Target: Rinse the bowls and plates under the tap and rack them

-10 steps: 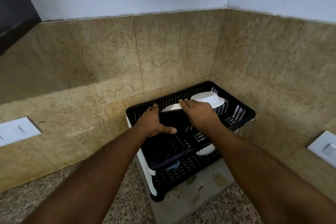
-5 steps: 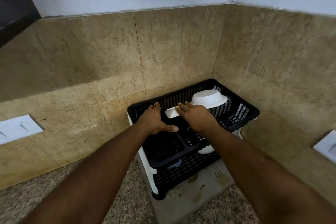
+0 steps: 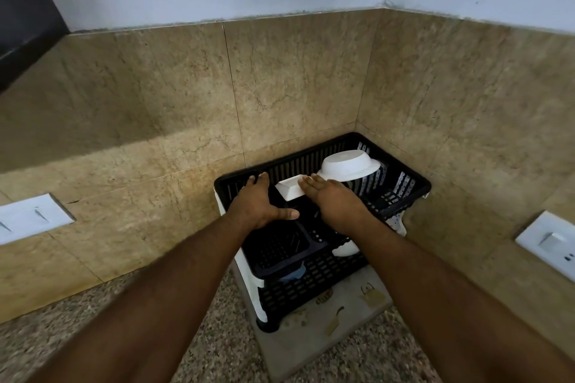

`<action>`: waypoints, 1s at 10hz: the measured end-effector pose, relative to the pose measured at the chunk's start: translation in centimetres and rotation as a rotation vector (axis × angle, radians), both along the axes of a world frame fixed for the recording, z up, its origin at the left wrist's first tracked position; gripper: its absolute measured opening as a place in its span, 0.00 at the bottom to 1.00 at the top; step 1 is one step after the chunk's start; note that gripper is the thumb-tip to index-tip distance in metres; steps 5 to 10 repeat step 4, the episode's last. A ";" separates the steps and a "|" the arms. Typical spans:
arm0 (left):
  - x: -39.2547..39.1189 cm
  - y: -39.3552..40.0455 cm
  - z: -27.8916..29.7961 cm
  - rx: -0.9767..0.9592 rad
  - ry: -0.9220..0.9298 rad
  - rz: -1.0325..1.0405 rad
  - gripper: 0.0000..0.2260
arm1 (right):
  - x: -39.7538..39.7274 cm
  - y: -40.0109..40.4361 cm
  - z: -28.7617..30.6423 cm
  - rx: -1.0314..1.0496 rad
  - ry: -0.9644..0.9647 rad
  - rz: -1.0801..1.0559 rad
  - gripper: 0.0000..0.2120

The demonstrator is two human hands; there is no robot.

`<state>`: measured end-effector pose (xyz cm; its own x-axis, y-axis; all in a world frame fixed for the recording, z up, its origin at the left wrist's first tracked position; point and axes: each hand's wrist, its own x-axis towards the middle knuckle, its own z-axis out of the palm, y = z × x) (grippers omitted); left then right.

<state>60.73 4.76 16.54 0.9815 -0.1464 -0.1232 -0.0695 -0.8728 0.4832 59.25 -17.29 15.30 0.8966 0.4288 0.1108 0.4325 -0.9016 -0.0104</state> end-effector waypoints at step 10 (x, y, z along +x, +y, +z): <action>-11.7 -5.0 2.9 -0.115 -0.296 -0.320 0.26 | -13.7 -4.1 2.3 0.520 -0.074 -0.270 0.22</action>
